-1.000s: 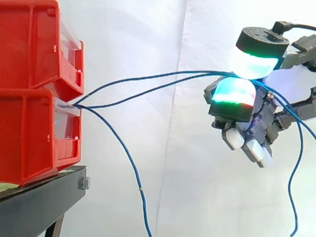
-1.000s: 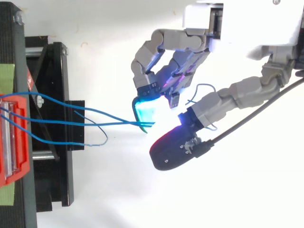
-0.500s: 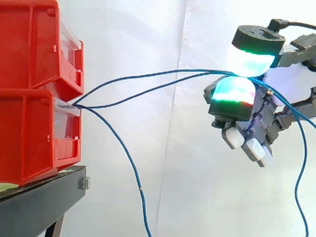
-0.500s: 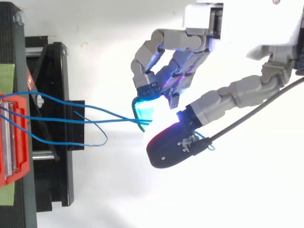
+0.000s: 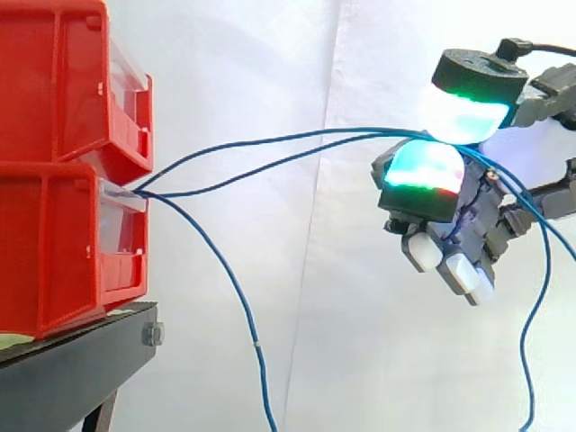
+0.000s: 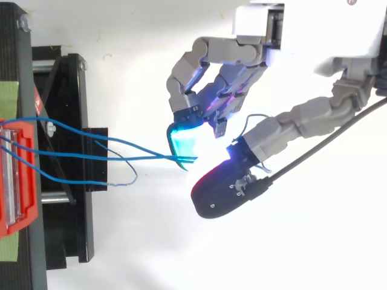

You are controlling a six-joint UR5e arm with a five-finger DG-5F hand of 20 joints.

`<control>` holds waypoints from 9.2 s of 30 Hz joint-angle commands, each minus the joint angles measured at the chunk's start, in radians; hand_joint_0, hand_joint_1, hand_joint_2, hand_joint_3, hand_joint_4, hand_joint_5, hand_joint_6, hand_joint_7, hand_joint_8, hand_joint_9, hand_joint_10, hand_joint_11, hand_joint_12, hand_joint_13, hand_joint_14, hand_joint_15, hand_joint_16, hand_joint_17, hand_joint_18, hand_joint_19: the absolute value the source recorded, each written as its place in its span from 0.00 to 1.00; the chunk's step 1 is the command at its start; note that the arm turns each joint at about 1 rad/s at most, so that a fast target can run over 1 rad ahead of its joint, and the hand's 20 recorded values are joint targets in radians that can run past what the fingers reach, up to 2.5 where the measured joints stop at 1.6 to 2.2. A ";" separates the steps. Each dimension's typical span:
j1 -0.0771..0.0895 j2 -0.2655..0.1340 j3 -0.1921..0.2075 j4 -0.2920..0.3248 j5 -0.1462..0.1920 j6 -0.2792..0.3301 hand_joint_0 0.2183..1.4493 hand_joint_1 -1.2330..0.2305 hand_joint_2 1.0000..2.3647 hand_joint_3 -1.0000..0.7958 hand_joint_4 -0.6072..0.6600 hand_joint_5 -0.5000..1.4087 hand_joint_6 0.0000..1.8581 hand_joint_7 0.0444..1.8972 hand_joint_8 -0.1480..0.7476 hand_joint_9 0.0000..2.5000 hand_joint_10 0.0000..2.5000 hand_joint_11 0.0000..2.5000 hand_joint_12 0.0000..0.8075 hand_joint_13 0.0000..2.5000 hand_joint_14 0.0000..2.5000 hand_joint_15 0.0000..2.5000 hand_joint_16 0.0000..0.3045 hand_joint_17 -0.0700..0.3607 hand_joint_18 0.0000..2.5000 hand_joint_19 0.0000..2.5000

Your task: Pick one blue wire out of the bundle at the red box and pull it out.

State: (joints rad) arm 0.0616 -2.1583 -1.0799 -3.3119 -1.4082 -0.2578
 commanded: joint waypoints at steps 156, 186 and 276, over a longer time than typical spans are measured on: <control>0.009 0.000 0.000 0.003 -0.044 0.072 0.34 0.33 0.01 0.33 0.53 0.18 0.51 0.56 0.50 0.43 0.01 0.27 0.51 0.37 0.01 0.21 0.17 0.43 0.33 0.21; 0.010 0.001 0.003 0.002 -0.049 0.091 0.41 0.25 0.00 0.28 0.54 0.14 0.52 0.42 0.44 0.33 0.00 0.28 0.49 0.36 0.01 0.20 0.16 0.42 0.33 0.17; 0.010 0.000 0.003 0.002 -0.074 0.104 0.36 0.34 0.01 0.42 0.47 0.16 0.54 0.50 0.48 0.39 0.00 0.28 0.51 0.36 0.01 0.21 0.17 0.43 0.33 0.21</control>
State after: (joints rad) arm 0.0724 -2.1570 -1.0756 -3.3109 -1.4798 -0.1534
